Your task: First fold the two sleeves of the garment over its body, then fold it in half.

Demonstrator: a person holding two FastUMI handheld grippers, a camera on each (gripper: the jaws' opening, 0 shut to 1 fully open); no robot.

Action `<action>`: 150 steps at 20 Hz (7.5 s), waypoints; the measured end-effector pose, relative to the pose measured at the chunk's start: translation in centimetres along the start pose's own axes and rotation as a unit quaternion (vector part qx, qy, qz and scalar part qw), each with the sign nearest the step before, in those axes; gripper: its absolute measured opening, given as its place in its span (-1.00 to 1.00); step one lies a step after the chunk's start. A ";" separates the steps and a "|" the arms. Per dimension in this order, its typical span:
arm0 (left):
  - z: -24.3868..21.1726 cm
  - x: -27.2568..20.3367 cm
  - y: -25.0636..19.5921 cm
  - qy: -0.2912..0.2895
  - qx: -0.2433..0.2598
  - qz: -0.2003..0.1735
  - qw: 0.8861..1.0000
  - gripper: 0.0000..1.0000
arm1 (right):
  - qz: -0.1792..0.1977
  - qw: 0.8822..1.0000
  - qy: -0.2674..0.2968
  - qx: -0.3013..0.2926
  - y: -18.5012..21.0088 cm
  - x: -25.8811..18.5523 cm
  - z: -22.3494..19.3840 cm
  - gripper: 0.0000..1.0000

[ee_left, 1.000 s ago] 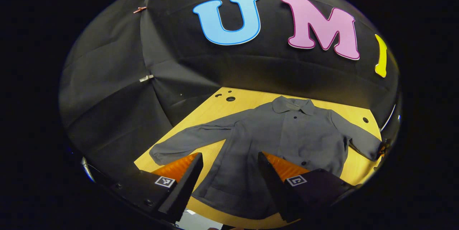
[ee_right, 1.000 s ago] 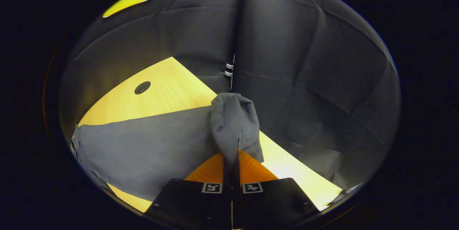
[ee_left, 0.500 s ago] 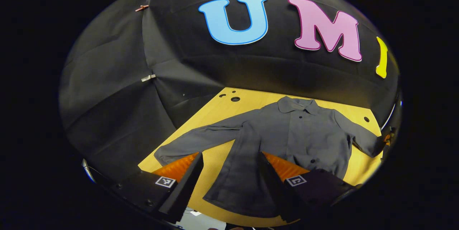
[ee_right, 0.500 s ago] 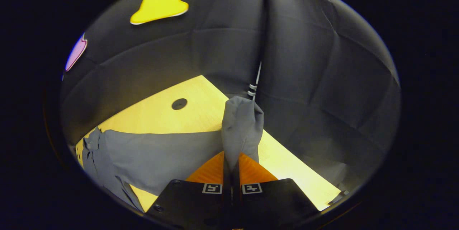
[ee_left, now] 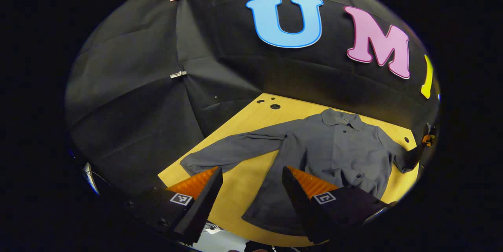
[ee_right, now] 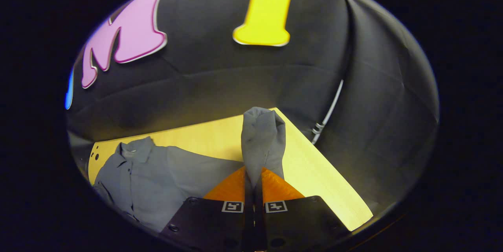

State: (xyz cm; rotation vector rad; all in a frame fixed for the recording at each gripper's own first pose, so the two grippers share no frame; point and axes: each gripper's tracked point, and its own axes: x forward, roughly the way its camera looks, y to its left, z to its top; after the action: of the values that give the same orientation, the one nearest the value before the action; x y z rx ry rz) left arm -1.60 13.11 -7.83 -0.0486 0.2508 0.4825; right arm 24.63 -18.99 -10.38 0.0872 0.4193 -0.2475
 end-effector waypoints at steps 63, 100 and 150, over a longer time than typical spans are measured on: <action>-9.2 23.1 19.9 0.125 -0.089 0.100 0.983 0.92 | 0.175 0.977 0.008 -0.121 21.6 -22.4 -11.0 0.99; 16.7 17.2 -17.7 -0.039 -0.014 -0.205 0.978 -0.89 | 0.110 0.993 -0.011 -0.042 3.5 -20.7 -9.4 0.98; -12.3 2.1 -9.3 0.114 0.148 -0.264 0.946 0.94 | 0.205 0.961 0.173 -0.061 15.6 -23.3 -26.5 0.99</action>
State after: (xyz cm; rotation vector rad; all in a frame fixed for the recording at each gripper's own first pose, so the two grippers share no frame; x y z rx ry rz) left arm 1.70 4.55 -20.37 0.1208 0.5185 -0.1015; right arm -2.34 4.79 -24.39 0.0948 0.7508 0.2071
